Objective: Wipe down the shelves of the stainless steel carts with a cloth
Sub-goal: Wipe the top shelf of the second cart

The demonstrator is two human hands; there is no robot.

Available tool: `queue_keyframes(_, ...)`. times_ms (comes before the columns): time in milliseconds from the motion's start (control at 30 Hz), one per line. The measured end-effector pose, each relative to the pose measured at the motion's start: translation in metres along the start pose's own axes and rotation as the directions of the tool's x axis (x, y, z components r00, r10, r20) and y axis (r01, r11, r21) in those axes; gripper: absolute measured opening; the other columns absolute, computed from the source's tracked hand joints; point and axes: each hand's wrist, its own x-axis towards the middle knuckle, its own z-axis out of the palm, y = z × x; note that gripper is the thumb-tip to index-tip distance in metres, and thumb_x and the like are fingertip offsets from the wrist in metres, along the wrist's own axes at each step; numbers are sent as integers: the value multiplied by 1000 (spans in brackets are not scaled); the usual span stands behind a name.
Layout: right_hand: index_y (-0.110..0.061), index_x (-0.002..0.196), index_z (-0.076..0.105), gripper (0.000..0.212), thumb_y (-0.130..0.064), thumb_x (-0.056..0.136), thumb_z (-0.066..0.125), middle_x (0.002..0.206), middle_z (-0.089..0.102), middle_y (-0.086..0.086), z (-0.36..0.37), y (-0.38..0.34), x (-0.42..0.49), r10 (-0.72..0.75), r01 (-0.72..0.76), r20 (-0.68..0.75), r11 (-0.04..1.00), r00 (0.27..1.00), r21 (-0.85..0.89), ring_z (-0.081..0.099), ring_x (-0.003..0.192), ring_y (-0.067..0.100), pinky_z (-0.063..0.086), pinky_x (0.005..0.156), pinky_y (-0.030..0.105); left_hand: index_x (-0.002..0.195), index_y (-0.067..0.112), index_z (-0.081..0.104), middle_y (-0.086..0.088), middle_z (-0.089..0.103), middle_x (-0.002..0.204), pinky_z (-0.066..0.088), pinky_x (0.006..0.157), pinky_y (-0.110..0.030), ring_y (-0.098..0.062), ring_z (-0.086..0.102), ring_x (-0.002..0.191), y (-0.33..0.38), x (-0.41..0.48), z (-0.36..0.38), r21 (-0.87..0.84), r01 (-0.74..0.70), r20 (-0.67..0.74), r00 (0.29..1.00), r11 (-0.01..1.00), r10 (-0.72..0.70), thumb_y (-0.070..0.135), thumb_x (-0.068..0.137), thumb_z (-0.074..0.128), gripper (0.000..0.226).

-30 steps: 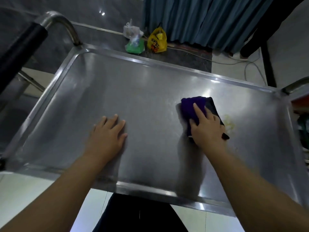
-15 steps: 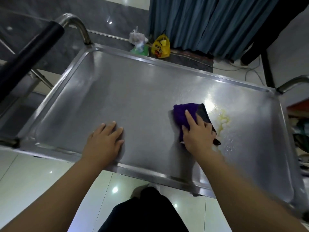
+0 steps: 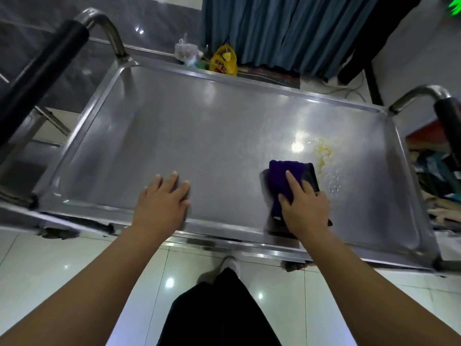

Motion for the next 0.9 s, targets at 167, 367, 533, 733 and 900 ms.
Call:
queue_keyframes(167,-34,142,37,54,-45,90,50,135,51,6,3,-64,-51,-289,291,-38,949,957,119,51,99,35,43,83,38,138,29,38,0,25,153,27,107,-50,-34,20,138,4,-19,5,34,-45,18,999,998,44,38,97,34,43)
queue_keyframes(367,-44,142,32,52,-46,92,46,136,49,-6,4,-41,-73,-497,495,17,866,867,67,48,104,27,43,82,37,138,29,37,0,25,153,26,109,-49,-34,20,139,-1,-31,7,31,-47,18,999,998,46,38,97,33,42)
queue_keyframes(533,-40,144,26,53,-44,94,42,137,44,2,2,-16,-62,43,-43,2,997,999,59,43,109,32,42,89,42,137,24,44,-1,30,152,24,111,-45,-33,22,140,-3,-35,9,-83,-53,-10,999,995,53,33,99,33,40)
queue_keyframes(733,-41,142,34,53,-46,91,46,137,46,0,17,-76,-100,-317,318,-33,944,948,84,44,104,31,39,87,39,128,19,55,-6,40,146,32,105,-47,-36,31,134,0,-39,6,-97,-57,-45,998,994,52,25,97,41,34)
queue_keyframes(900,-44,141,29,53,-44,91,45,138,45,-5,12,-35,-89,-361,361,-27,932,932,29,44,109,28,38,89,42,117,14,61,-8,50,134,39,98,-47,-37,42,123,6,-38,0,-83,-42,-46,998,996,38,18,93,45,29)
